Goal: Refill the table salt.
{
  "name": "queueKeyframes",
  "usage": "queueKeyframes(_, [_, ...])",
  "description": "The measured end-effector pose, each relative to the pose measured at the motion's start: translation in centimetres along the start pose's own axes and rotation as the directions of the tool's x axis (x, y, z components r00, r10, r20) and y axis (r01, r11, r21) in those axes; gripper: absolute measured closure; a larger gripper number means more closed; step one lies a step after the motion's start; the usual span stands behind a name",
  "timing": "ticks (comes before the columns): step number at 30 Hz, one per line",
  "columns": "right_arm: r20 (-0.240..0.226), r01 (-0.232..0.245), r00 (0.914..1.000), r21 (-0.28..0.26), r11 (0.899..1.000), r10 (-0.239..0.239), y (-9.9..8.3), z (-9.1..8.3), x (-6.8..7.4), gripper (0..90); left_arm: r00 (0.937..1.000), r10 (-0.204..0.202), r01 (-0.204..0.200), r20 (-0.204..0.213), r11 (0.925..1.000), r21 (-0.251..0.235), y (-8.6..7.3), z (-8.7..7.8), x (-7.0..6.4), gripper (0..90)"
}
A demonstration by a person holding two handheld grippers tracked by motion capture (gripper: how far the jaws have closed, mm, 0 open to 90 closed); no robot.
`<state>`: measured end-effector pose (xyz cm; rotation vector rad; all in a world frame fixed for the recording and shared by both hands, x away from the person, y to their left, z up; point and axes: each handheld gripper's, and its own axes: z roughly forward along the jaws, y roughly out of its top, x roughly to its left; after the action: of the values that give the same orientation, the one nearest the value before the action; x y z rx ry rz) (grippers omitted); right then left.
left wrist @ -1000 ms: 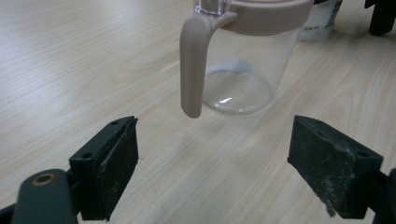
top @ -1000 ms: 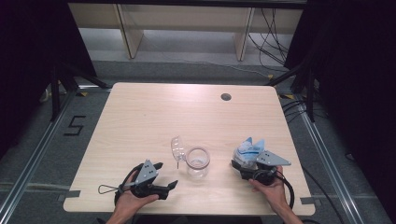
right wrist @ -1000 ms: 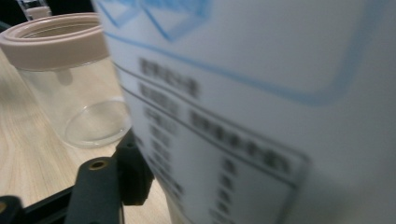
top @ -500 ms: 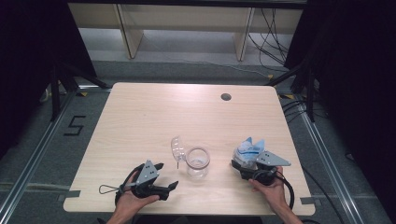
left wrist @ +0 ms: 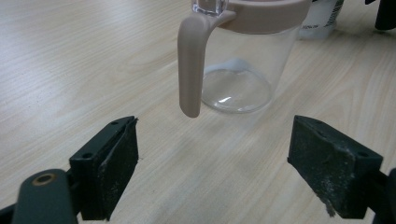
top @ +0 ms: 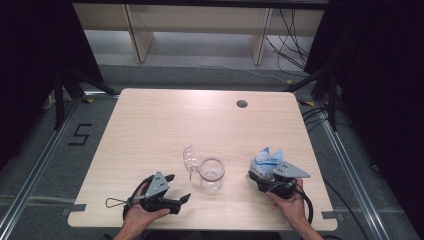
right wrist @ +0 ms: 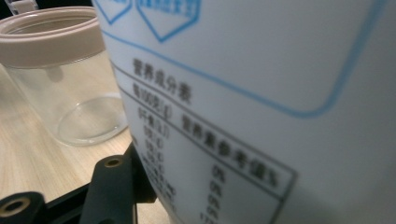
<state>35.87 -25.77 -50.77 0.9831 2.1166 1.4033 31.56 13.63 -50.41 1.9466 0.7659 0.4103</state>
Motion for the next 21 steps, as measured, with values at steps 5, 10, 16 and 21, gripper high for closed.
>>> queueKeyframes(5, [-0.004, 0.016, 0.9999, 0.017, 1.0, -0.015, 0.2, 0.0, 0.2, 44.7, 1.0, 0.001, -0.001, -0.001, 1.0, 0.0, 0.0, 0.0, 0.0, 15.7])
queueKeyframes(10, [0.001, -0.009, 1.0, 0.026, 1.0, 0.009, 0.3, -0.1, 0.7, 45.0, 1.0, -0.001, 0.001, -0.006, 1.0, 0.0, 0.0, 0.0, 0.0, 15.7])
queueKeyframes(16, [0.003, 0.061, 0.9981, -0.001, 0.998, -0.061, 0.6, 0.1, 0.5, 45.1, 1.0, 0.001, -0.001, -0.008, 1.0, 0.004, 0.0, -0.1, 0.0, 15.7])
queueKeyframes(21, [0.036, 0.033, 0.9988, 0.015, 0.999, -0.033, 1.1, -0.3, 1.1, 45.2, 1.0, -0.001, 0.001, -0.006, 1.0, 0.005, 0.0, 0.0, 0.1, 15.7])
